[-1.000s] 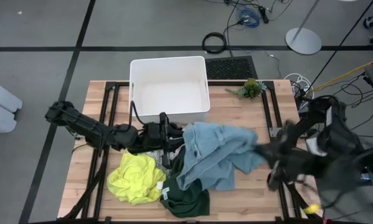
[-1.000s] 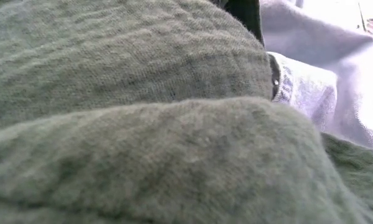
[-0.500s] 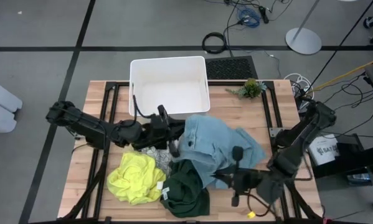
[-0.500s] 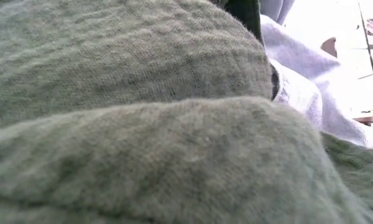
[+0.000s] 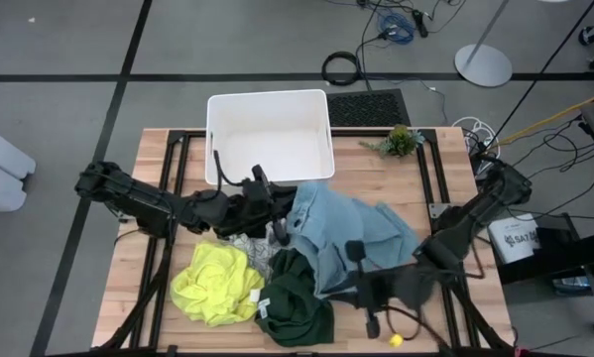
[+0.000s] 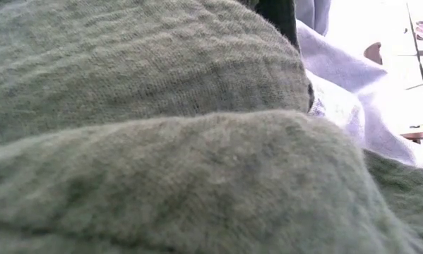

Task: Fold laundry
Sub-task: Fold the denim pants

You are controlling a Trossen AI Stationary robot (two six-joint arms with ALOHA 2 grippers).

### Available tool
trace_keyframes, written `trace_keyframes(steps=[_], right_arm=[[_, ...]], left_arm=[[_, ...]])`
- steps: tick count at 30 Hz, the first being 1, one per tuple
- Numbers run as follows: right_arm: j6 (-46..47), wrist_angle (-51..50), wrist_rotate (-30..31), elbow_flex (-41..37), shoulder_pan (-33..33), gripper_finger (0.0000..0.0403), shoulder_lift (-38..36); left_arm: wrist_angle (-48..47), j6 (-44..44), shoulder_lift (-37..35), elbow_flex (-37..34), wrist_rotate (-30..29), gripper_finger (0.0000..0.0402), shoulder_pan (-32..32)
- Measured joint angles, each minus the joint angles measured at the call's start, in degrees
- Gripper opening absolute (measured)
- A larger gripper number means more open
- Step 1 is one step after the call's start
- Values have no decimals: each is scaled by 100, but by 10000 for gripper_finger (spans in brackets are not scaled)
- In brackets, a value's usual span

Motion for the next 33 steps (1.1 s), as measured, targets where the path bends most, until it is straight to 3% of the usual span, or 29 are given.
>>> trace_keyframes(steps=[6, 12, 15, 18, 22, 24, 26, 30, 33], right_arm=[[-259, -238, -129, -5, -282, 46, 239], [-1573, 74, -154, -5, -406, 151, 511], [-953, 490, -160, 3, -346, 205, 539], [-336, 0, -490, 241, -212, 243, 353], [241, -640, -1101, 626, 112, 261, 166], [405, -1140, -1122, 947, 377, 261, 112], [550, -1989, -434, 1375, 696, 257, 76], [994, -3478, 2094, 1710, 1353, 243, 61], [1480, -3815, 2902, 1491, 1494, 236, 73]], left_arm=[[233, -80, 0, -2, 34, 26, -35], [249, -266, 0, -2, 52, 26, -33], [236, -255, -2, -2, 53, 26, -37], [249, -93, -2, -2, 34, 26, -37], [275, 34, -4, -2, -32, 26, -1], [275, 34, -4, -2, -32, 26, 28], [286, 31, -4, -2, -33, 26, 28], [452, -22, -4, -2, -30, 26, 12], [657, -306, -7, -2, -15, 26, 0]])
